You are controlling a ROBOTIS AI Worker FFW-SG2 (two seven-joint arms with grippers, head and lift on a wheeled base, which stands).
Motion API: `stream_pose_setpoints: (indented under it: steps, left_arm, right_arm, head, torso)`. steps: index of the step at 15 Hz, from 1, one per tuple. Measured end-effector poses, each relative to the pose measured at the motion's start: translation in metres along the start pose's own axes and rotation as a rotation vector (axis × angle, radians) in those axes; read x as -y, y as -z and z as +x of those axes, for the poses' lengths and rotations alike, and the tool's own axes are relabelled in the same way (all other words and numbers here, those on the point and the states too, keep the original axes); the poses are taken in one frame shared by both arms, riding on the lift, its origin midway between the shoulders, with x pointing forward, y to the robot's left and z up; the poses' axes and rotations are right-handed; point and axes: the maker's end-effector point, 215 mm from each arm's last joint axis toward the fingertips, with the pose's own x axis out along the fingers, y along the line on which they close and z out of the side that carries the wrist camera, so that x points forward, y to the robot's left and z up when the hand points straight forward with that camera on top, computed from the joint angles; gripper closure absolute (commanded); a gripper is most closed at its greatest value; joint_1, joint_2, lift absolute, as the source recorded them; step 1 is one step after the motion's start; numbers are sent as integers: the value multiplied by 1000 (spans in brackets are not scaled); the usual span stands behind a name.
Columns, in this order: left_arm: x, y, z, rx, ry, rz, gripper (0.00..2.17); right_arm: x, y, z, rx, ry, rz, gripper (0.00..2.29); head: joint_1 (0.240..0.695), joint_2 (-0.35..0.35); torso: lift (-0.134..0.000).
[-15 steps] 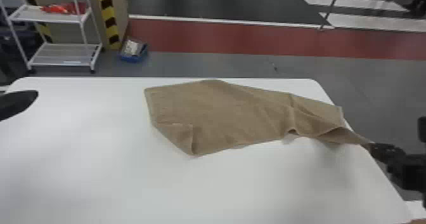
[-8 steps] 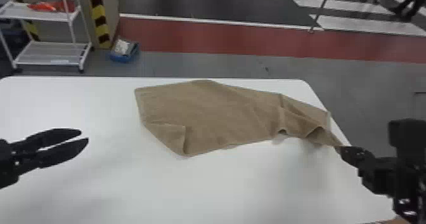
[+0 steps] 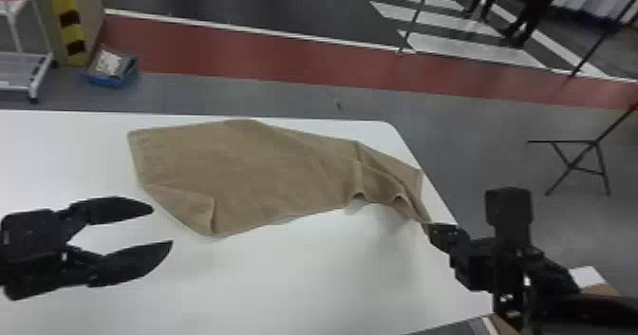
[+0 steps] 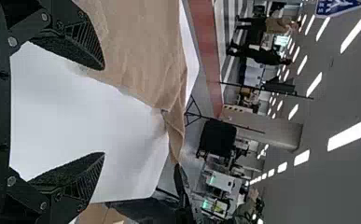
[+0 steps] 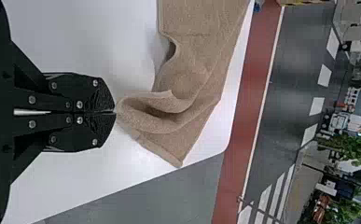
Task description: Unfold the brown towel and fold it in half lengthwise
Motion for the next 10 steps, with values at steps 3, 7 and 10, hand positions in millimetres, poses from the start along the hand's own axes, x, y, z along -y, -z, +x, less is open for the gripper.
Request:
stream_pose_setpoints:
  steps: [3, 7, 10]
  left_arm:
    - [-26, 8, 15, -3, -82, -34, 272]
    - [-55, 30, 37, -53, -199, -46, 272]
    - [-71, 36, 67, -104, -328, 45, 275]
  right_arm:
    - [-11, 0, -9, 5, -31, -18, 1686]
    - [-18, 1, -18, 7, -37, -25, 1686]
    - [-21, 11, -19, -12, -38, -27, 1686]
  head:
    - [695, -350]
    - [695, -350]
    - [695, -350]
  torso:
    - [-123]
    - [-123]
    - [-123]
